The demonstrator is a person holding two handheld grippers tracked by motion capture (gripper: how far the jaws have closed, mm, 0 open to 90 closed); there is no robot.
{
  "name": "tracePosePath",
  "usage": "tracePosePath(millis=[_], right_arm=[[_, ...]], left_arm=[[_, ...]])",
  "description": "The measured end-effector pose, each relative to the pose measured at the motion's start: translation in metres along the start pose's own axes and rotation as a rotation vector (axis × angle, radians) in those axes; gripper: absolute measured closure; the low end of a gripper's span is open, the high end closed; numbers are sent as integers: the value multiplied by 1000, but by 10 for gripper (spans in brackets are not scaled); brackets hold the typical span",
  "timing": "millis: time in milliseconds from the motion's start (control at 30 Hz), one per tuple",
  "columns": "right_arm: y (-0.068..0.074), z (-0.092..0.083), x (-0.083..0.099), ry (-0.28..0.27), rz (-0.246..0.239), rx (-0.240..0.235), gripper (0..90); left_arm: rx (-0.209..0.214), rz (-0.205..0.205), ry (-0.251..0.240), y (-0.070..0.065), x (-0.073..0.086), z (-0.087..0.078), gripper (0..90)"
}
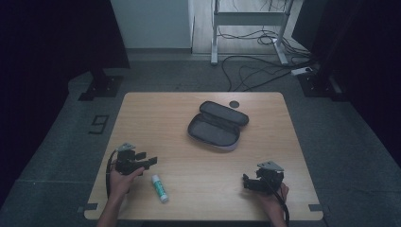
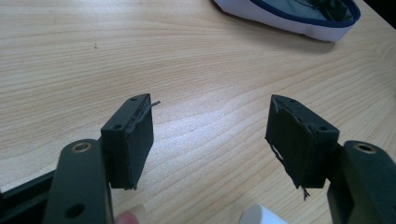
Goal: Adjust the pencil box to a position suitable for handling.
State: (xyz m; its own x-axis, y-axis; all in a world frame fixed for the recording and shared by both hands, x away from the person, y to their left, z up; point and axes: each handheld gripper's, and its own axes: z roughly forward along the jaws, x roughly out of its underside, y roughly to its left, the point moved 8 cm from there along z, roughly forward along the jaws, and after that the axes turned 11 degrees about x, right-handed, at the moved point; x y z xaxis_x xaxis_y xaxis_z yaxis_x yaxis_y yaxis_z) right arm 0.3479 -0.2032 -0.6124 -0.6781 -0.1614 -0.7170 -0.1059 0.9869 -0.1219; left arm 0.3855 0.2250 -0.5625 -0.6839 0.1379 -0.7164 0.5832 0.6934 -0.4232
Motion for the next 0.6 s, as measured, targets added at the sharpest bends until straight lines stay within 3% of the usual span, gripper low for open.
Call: tracePosePath(millis=[600], right_arm=[[-3, 0, 1, -4, -12, -14, 11]], left_arm=[[-8, -12, -1, 6, 1, -4, 321]])
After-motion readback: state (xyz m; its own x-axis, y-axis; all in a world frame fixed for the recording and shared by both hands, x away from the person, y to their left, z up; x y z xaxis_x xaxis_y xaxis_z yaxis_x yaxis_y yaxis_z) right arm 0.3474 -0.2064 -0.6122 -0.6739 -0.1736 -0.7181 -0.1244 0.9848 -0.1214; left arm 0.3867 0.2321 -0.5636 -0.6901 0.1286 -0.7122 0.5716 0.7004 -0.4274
